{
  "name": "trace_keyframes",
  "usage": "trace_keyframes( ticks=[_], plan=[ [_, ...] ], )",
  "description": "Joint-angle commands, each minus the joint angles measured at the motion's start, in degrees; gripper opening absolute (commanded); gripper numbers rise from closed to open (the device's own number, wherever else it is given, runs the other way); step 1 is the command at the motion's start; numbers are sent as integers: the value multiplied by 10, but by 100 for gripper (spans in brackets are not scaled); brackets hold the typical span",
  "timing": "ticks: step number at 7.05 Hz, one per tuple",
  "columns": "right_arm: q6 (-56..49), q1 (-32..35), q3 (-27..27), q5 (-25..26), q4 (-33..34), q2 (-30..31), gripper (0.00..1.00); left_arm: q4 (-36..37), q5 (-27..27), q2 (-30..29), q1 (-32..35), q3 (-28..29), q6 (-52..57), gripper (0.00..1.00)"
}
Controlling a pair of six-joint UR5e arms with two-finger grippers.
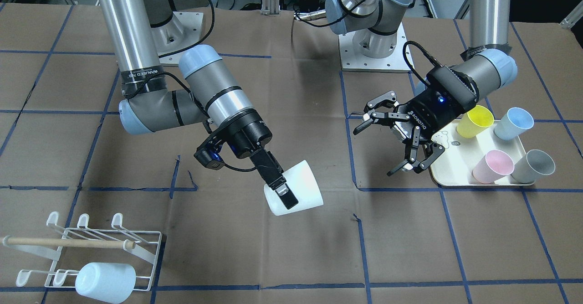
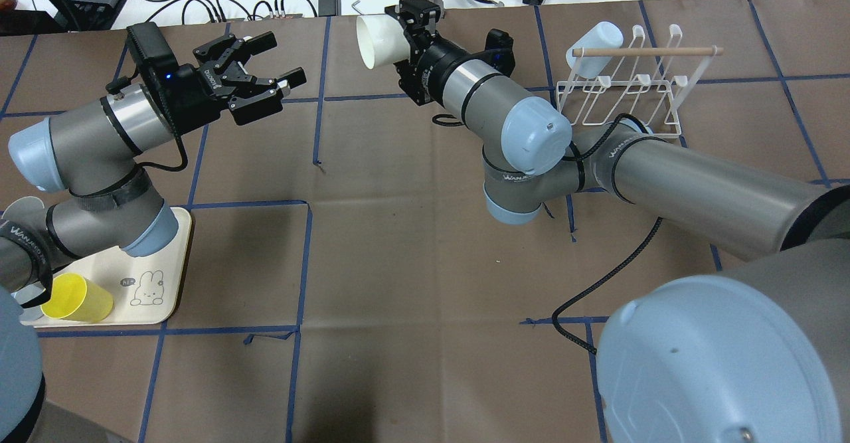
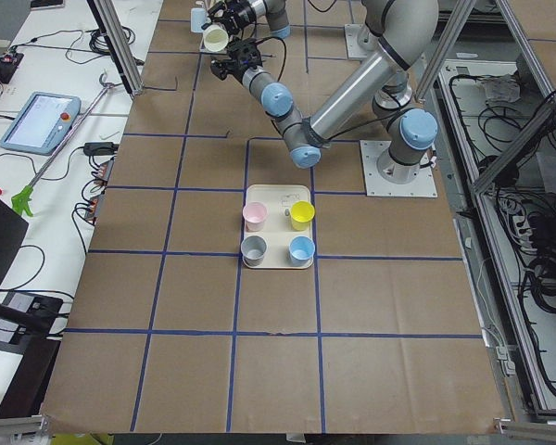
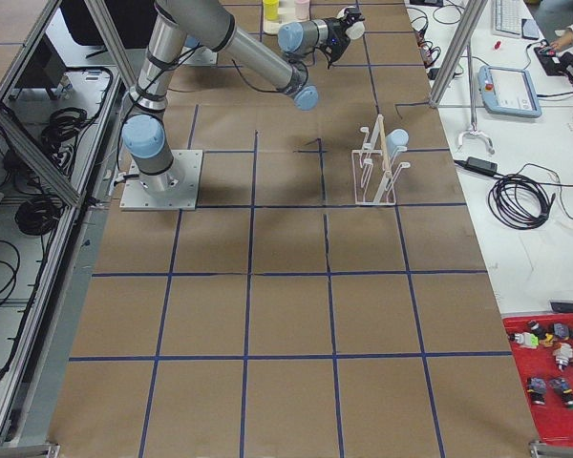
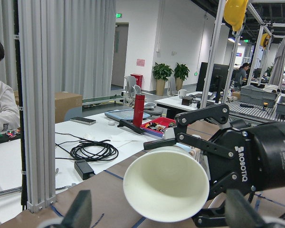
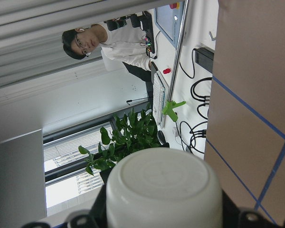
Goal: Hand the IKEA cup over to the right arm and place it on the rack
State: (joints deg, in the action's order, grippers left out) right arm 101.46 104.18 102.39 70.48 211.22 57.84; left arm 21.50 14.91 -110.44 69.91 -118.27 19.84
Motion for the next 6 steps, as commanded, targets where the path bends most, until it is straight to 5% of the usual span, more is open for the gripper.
trace_keyframes(
  ticks=[1, 2, 4, 6],
  plan=[
    [-146, -60, -4, -1, -8, 4, 49, -73, 64, -10, 18, 98, -20, 98],
    [-264, -81, -4, -1, -10, 6, 45, -181, 133, 0, 53, 163, -20, 98],
    [-465, -115, -4, 1, -28, 19, 20, -404, 373, 23, 114, 276, -23, 98],
    [-762, -162, 0, 8, -111, 59, 18, -629, 522, 53, 126, 341, -26, 99]
  ],
)
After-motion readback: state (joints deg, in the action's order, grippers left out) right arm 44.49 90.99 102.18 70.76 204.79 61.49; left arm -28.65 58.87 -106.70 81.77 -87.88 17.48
